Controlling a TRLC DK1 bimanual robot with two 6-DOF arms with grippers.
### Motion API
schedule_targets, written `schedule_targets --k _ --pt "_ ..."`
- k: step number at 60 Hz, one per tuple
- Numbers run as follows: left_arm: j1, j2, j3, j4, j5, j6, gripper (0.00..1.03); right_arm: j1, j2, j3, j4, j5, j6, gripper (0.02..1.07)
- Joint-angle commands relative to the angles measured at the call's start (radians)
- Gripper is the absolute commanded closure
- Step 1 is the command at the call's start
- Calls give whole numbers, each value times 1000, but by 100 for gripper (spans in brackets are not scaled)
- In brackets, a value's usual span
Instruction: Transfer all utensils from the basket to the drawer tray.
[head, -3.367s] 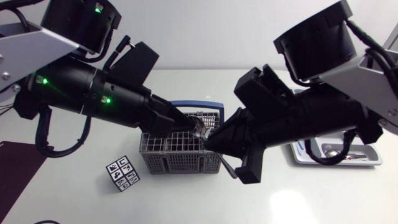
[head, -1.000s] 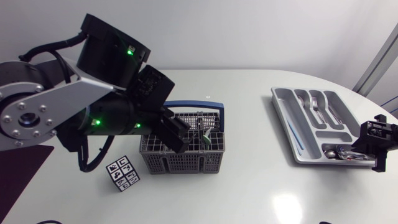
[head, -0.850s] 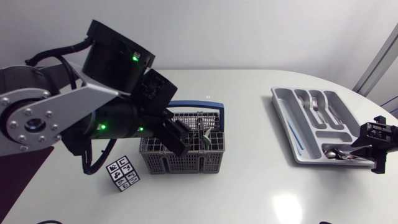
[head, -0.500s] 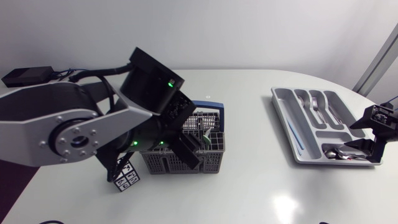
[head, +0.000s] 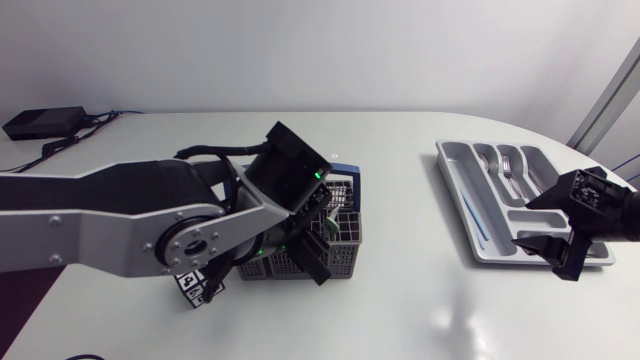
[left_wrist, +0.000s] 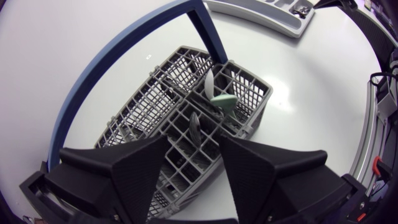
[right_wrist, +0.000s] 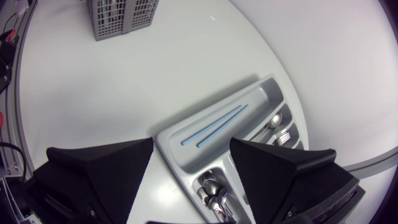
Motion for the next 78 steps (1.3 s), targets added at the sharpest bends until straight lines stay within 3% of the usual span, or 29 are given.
schedule_targets --k 1,5,27,78 --pt "-6 35 27 19 -22 21 49 48 -67 -57 -10 -4 54 16" --pt "-6 44 29 26 -38 22 50 80 -104 -78 -10 2 75 16" --pt "-13 68 18 92 -65 48 99 175 -204 -137 -27 31 127 16" --pt "-46 -119 -32 137 -150 133 100 250 -245 -157 -34 57 183 16"
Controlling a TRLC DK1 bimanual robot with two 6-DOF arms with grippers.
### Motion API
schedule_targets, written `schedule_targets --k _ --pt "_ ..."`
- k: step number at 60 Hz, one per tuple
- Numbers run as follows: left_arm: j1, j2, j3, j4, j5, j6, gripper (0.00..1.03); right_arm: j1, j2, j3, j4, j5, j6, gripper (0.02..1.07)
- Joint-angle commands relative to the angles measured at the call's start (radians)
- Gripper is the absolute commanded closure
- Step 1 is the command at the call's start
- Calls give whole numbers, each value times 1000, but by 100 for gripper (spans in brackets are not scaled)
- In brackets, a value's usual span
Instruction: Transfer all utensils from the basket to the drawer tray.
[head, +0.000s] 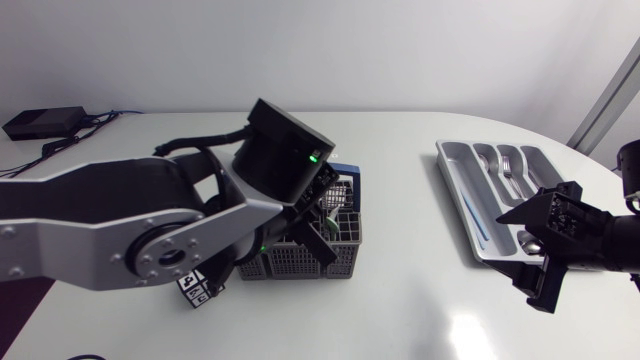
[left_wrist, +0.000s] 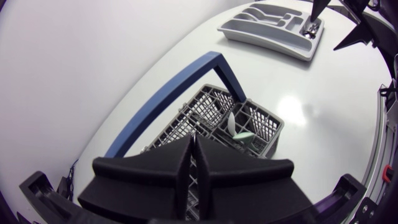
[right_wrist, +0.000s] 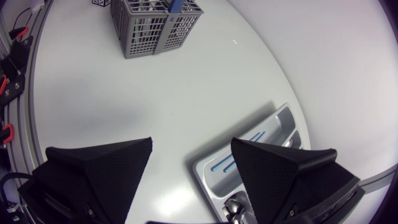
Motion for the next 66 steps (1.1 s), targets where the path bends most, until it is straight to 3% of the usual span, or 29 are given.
schedule_targets --k 1,20,37,43,66 --pt "-8 -58 -31 12 -14 33 100 24 -17 -28 -12 6 38 16" --pt "-37 -251 -30 29 -17 93 100 145 -69 13 -45 29 165 16" --pt "-27 -345 -10 -14 17 47 100 321 -122 125 -76 30 409 16" --pt "1 -345 15 -63 93 -13 100 398 -122 170 -79 30 520 16" --pt "130 -225 134 -236 511 -215 100 706 6 255 19 21 836 16"
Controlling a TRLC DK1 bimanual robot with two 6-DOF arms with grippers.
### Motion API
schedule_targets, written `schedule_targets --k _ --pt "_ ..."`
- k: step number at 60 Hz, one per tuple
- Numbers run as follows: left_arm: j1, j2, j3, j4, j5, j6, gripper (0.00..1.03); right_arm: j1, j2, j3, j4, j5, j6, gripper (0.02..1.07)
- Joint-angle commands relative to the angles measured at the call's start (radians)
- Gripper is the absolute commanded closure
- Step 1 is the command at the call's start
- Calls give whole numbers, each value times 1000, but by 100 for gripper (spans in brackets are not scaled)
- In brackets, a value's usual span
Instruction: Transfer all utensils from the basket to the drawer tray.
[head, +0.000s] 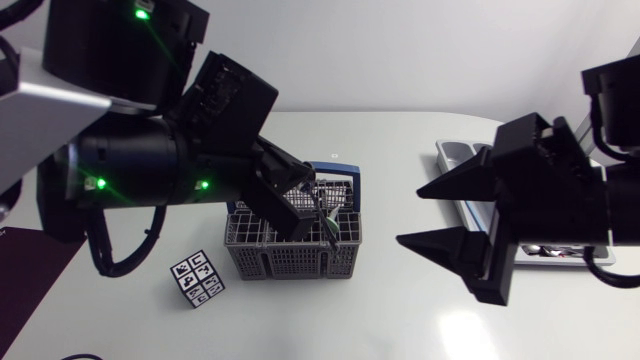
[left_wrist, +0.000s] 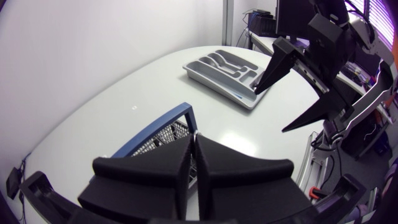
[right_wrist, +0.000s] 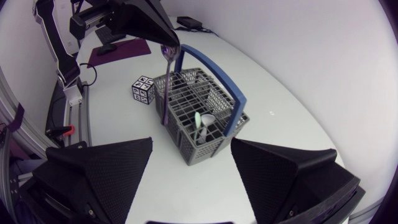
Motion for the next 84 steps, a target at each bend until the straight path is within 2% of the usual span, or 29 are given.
schedule_targets --k 1,7,15,22,34,49,54,64,69,73,74,84 --pt "25 36 48 -23 63 -56 100 58 59 31 24 -4 83 16" --pt "40 58 62 -37 133 -77 100 114 120 63 49 -7 118 22" --pt "74 93 92 -64 230 -111 100 148 209 103 75 -21 149 24" --pt "83 105 100 -67 262 -120 100 157 269 134 84 -58 172 36" --pt "86 108 105 -67 267 -122 100 147 317 155 76 -107 172 67" --pt "89 111 109 -67 285 -125 100 147 343 164 75 -111 172 98" --pt "89 110 106 -67 285 -125 100 147 344 166 73 -111 172 101" --pt "90 108 103 -64 286 -125 99 147 344 157 66 -110 170 101" --pt "92 108 109 -64 286 -125 91 147 344 153 55 -110 164 101" --pt "92 108 117 -64 286 -125 75 148 338 146 41 -108 156 101" --pt "92 108 121 -64 286 -123 67 148 337 144 36 -108 153 101" --pt "104 95 144 -55 286 -116 40 133 314 107 6 -108 112 101"
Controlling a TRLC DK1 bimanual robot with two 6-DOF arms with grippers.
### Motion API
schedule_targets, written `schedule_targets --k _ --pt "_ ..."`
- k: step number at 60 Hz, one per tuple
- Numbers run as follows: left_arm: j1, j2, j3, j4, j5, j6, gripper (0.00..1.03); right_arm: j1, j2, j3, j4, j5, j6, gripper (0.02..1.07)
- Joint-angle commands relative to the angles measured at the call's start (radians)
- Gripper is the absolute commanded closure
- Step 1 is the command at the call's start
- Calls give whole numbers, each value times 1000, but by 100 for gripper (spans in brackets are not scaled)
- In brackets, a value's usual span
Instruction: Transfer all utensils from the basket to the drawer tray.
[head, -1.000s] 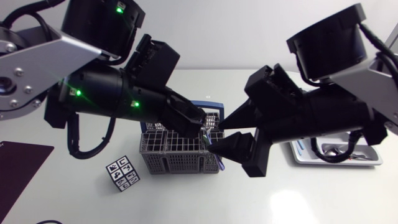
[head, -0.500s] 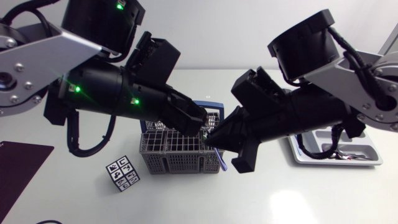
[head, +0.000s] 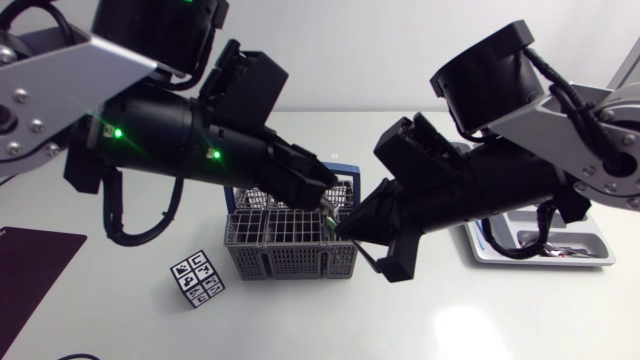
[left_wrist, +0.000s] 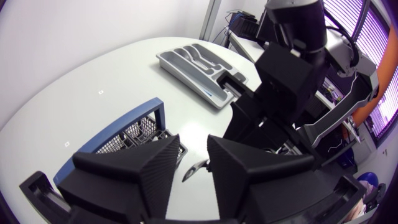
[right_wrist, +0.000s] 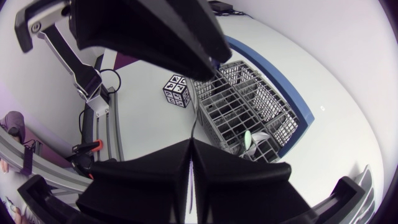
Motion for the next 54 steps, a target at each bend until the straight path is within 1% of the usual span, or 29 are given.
schedule_targets --k 1,3,4,8,11,15,19,25,36,44,46,47,51,54 --pt "13 0 45 16 0 -14 40 -9 -18 -36 -29 -6 -33 101" --pt "18 -5 46 25 0 -14 40 -18 -27 -45 -38 -8 -47 101" --pt "21 -6 48 33 0 -15 38 -22 -31 -50 -41 -8 -55 101" --pt "24 -12 49 45 0 -11 35 -45 -56 -70 -65 -9 -84 101" --pt "30 -18 48 53 -1 -3 35 -72 -73 -82 -85 -12 -113 101" --pt "50 -26 42 71 -3 3 35 -128 -97 -97 -118 -25 -168 101" --pt "67 -26 39 74 -6 21 35 -217 -116 -114 -165 -54 -249 101" --pt "82 -26 22 87 -30 58 35 -384 -131 -131 -242 -95 -400 101" --pt "78 -28 -21 114 -81 127 35 -736 -97 -125 -388 -143 -766 101" --pt "74 -18 -35 125 -95 150 35 -963 2 -91 -447 -144 -1012 101" --pt "73 -18 -36 125 -98 155 35 -987 16 -85 -457 -144 -1041 101" --pt "67 -17 -39 125 -109 163 35 -1038 48 -68 -474 -144 -1107 101" --pt "59 -9 -44 125 -115 178 35 -1141 130 -24 -477 -141 -1214 101" --pt "50 -5 -50 126 -118 192 35 -1190 179 5 -480 -137 -1271 101"
